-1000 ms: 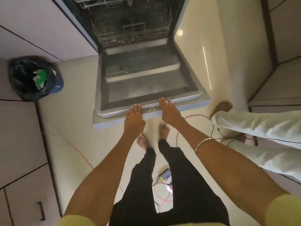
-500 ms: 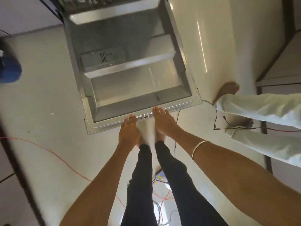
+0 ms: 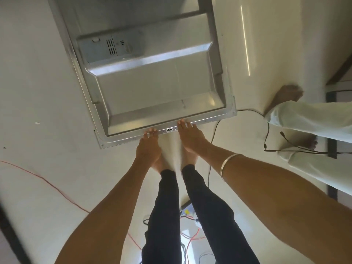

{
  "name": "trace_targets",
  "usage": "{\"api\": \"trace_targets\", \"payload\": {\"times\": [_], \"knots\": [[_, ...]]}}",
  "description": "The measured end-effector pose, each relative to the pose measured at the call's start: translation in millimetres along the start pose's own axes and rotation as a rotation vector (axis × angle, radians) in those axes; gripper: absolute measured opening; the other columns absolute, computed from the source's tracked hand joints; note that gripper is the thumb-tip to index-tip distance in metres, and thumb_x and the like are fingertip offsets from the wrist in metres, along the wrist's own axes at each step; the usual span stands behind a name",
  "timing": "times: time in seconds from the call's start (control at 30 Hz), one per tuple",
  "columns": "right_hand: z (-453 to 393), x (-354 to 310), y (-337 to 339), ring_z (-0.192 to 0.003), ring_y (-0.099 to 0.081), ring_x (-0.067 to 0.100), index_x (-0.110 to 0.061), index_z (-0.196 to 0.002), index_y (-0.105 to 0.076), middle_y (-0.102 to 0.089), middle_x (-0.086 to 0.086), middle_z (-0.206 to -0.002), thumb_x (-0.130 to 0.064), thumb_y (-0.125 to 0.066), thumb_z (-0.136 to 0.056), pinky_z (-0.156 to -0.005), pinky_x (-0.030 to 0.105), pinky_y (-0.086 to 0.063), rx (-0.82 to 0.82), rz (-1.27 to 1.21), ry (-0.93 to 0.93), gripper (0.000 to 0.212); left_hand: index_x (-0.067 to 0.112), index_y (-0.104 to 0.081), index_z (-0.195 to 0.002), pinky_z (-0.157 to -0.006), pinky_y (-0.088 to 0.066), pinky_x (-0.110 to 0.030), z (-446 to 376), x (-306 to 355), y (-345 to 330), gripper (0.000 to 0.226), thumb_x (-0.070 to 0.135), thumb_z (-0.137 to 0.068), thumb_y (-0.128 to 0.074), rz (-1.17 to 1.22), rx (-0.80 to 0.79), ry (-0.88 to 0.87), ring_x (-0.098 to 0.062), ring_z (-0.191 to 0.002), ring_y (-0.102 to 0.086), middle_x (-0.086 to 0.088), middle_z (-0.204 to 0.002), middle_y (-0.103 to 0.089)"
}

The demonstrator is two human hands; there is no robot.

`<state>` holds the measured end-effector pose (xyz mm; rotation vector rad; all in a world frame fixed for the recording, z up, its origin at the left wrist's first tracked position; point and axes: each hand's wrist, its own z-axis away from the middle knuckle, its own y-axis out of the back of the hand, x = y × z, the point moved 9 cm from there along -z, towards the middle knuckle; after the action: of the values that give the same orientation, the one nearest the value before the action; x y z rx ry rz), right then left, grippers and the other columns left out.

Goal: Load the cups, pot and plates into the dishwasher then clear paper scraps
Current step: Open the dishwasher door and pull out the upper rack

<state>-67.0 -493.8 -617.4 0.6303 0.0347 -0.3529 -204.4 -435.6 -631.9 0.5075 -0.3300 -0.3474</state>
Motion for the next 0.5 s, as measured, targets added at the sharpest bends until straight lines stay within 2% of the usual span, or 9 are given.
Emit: {"api": "trace_targets", "payload": {"times": [0.1, 0.23, 0.37, 0.43, 0.5], "knots": [[-4.0, 1.4, -3.3, -0.152, -0.005, 0.033, 0.001, -0.155, 0.004, 0.002, 0.019, -0.164, -0.004, -0.042, -0.100, -0.122, 0.044, -0.016, -0.011, -0.016, -0.010, 0.072, 0.017, -0.005, -0.158, -0.109, -0.036, -0.043, 0.4, -0.6, -2.0, 0.069, 0.005, -0.098, -0.037, 0.002, 0.023, 0.016, -0.031, -0.148, -0.021, -0.006, -0.165, -0.001], [-0.5, 5.2, 5.1, -0.152, -0.006, 0.030, -0.002, -0.156, 0.001, 0.000, 0.016, -0.164, -0.002, -0.043, -0.099, -0.122, 0.046, -0.017, -0.042, -0.033, -0.007, 0.072, 0.016, -0.002, -0.158, -0.112, -0.034, -0.045, 1.5, 3.5, 2.3, 0.070, 0.005, -0.099, -0.038, -0.031, -0.016, 0.008, -0.033, -0.149, -0.015, -0.008, -0.165, 0.001], [2.8, 4.7, 9.4, -0.151, -0.012, 0.032, -0.005, -0.157, -0.003, -0.002, 0.012, -0.165, -0.006, -0.044, -0.097, -0.119, 0.050, -0.024, -0.056, -0.088, -0.038, 0.072, 0.013, -0.003, -0.157, -0.114, -0.030, -0.044, 9.8, 13.0, 16.5, 0.070, 0.005, -0.097, -0.038, -0.011, -0.025, 0.023, -0.035, -0.149, -0.015, -0.012, -0.165, 0.000], [8.0, 3.6, 9.2, -0.152, -0.008, 0.032, -0.007, -0.157, -0.004, 0.000, 0.009, -0.166, -0.004, -0.044, -0.096, -0.120, 0.051, -0.021, -0.060, -0.185, -0.071, 0.073, 0.009, -0.009, -0.157, -0.115, -0.028, -0.042, 13.8, 18.5, 24.8, 0.067, 0.005, -0.097, -0.038, -0.004, -0.013, 0.037, -0.034, -0.148, -0.019, -0.014, -0.164, -0.006], [16.4, 3.8, 9.1, -0.152, -0.002, 0.030, -0.007, -0.157, -0.002, 0.002, 0.009, -0.166, -0.003, -0.042, -0.097, -0.122, 0.049, -0.015, -0.044, -0.283, -0.111, 0.072, 0.006, -0.023, -0.153, -0.112, -0.034, -0.041, 15.2, 19.9, 31.7, 0.057, 0.008, -0.098, -0.038, 0.042, 0.011, 0.058, -0.034, -0.143, -0.032, -0.016, -0.159, -0.024]]}}
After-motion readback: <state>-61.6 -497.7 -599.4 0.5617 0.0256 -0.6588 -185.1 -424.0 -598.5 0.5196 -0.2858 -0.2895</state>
